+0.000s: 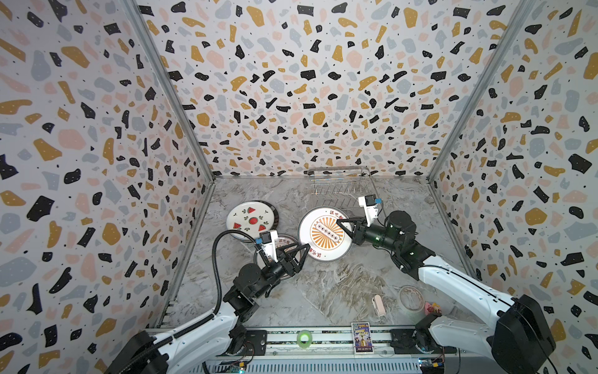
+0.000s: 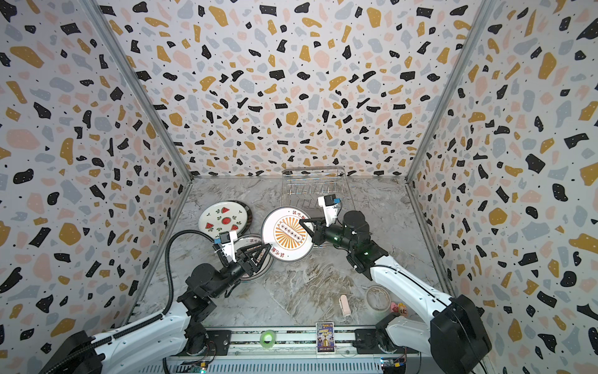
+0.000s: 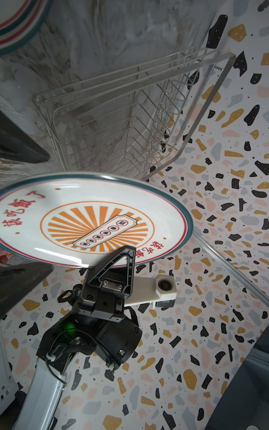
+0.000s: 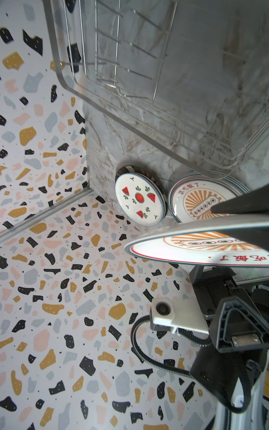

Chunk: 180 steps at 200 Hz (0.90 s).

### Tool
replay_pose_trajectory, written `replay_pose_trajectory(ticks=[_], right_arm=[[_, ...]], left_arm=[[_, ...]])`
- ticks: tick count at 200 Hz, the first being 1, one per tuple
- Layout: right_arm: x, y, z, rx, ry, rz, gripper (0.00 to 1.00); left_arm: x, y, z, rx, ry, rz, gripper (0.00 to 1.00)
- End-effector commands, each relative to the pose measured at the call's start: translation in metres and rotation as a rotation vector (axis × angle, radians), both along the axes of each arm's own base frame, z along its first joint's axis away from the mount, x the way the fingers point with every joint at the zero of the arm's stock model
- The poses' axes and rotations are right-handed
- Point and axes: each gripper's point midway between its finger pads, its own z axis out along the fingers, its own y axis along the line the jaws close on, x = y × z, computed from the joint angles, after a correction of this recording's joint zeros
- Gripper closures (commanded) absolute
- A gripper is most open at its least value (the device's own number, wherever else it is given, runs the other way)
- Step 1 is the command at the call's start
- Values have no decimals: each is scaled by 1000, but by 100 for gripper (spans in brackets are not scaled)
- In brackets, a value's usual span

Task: Unload the plates from the dish rack
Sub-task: Pick up the plate from the dish rack, then place the plate among the plates.

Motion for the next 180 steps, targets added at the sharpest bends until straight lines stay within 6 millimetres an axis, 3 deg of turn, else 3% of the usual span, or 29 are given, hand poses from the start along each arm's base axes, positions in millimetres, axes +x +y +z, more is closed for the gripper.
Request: replay_pose_trajectory(ticks=[1, 24, 39, 67, 87, 120, 180], right_arm=[[-10, 7, 32, 87, -73, 54, 94], [-8, 7, 29, 81, -74, 46, 94], [-6, 8, 25, 76, -65, 46, 94], [-8, 14, 18, 72, -51, 73, 94], [-11, 16, 14, 74, -45, 87, 94], [-14, 17, 9, 78, -35, 98, 94], [-15, 22, 1, 67, -23, 121, 94]], left_arm=[[-1, 3, 13, -59, -34, 13, 42], [0, 10, 6, -71, -4, 41, 65], [-1, 15, 2, -103, 23, 55, 73], [-4, 12, 6, -115, 24, 26, 80], [-5, 10, 9, -129, 24, 14, 74], [-5, 10, 9, -154, 32, 11, 76], [-5, 3, 8, -162, 48, -26, 99]])
